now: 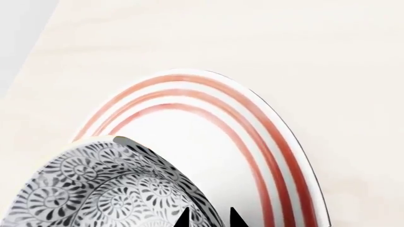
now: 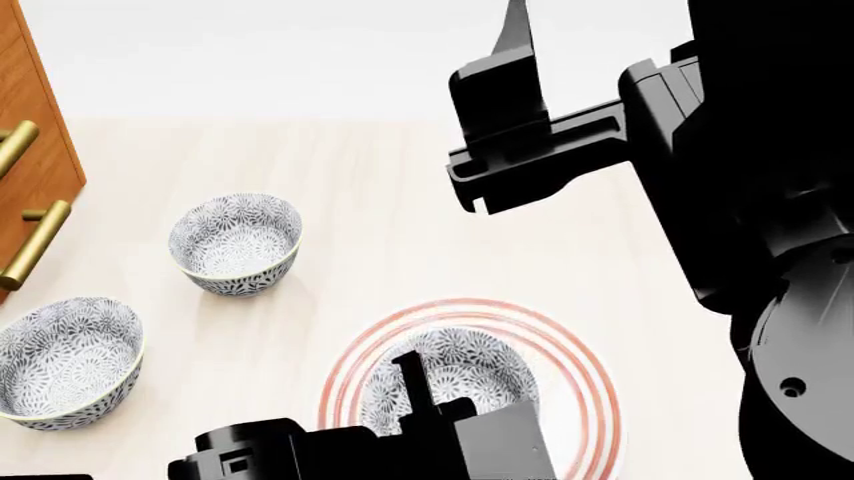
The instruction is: Put the bowl at the front on the plate.
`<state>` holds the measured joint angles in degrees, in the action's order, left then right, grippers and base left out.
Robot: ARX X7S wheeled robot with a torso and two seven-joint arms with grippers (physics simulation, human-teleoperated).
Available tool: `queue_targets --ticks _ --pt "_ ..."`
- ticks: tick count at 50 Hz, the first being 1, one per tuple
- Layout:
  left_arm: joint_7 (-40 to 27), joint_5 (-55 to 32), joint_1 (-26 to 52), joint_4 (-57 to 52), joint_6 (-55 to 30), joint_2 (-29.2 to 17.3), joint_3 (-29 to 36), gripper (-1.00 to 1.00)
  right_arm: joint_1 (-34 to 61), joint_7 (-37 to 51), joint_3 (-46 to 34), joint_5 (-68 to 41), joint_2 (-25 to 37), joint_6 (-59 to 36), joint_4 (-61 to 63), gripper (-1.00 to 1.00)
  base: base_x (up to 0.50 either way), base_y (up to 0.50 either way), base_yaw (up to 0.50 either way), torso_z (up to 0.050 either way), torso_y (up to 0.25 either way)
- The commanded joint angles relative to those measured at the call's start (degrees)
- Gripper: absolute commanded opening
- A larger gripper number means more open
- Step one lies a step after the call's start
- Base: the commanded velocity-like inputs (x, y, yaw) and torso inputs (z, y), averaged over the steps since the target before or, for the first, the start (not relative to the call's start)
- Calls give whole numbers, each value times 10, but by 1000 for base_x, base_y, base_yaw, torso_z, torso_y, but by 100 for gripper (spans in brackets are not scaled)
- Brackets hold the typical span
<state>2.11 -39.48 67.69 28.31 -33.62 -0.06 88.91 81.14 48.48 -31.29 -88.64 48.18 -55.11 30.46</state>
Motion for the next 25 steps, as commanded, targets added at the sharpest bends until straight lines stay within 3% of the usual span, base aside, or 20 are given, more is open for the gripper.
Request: queue_targets --ticks 1,9,10,25 --pt "-60 -14 4 3 5 1 -3 -100 -2 -3 -1 5 -1 3 -1 100 0 0 0 0 0" --pt "-73 -24 9 7 13 1 -3 -100 0 -2 -2 3 -2 3 0 100 0 0 0 0 0" --pt "-73 -26 10 8 16 1 -3 100 0 -3 -3 4 -2 2 -1 100 0 0 0 0 0" --pt "-67 -29 14 10 23 1 -3 100 9 3 -2 -8 -2 -2 2 100 0 0 0 0 0"
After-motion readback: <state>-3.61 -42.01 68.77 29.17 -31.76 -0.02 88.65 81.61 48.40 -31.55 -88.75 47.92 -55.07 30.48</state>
